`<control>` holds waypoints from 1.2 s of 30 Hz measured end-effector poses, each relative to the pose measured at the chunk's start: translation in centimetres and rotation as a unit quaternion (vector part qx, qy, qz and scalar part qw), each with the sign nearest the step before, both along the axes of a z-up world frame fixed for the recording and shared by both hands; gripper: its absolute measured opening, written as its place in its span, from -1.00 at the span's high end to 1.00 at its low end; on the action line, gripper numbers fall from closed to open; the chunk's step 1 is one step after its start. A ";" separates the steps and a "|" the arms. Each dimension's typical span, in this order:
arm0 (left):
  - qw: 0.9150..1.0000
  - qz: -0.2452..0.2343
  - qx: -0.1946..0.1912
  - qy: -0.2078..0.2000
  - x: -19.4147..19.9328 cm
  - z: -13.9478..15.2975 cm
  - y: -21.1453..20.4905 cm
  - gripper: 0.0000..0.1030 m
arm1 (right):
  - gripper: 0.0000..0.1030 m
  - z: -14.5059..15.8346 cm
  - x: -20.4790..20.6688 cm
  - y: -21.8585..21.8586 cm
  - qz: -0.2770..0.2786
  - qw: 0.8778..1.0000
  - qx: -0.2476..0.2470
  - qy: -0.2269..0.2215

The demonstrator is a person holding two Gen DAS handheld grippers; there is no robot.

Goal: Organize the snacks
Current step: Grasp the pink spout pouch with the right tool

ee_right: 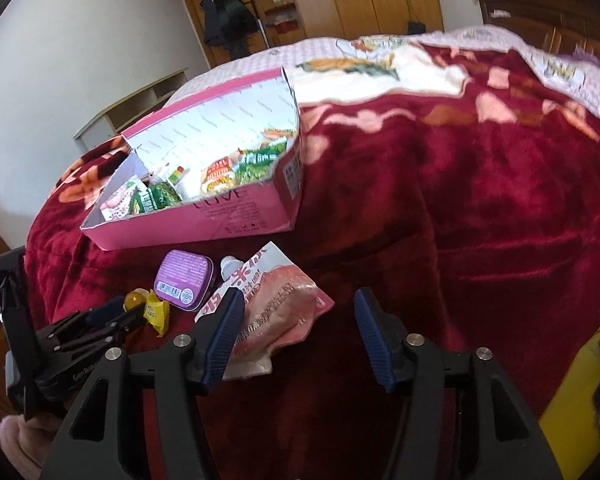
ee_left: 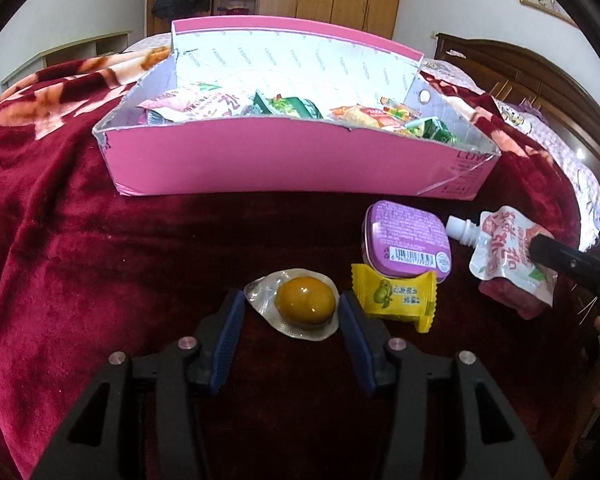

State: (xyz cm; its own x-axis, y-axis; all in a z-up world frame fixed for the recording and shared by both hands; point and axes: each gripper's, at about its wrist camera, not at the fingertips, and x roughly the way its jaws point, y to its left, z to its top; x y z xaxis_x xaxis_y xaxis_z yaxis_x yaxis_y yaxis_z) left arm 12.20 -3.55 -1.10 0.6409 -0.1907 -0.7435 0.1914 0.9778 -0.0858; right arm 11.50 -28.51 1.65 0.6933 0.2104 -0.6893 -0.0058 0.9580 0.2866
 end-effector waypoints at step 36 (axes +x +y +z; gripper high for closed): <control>1.000 0.019 -0.009 -0.014 0.1 -0.4 -0.1 0.16 | -0.17 -2.3 -0.8 2.1 -0.004 0.995 0.083 -0.046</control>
State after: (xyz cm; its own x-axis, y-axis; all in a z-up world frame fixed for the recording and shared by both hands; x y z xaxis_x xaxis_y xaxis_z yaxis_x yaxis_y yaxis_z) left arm 12.31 -3.66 -1.47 0.6681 -0.1786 -0.7223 0.1568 0.9828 -0.0980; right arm 10.72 -26.44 -0.67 0.7545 0.3108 -0.5781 -0.0321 0.8972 0.4404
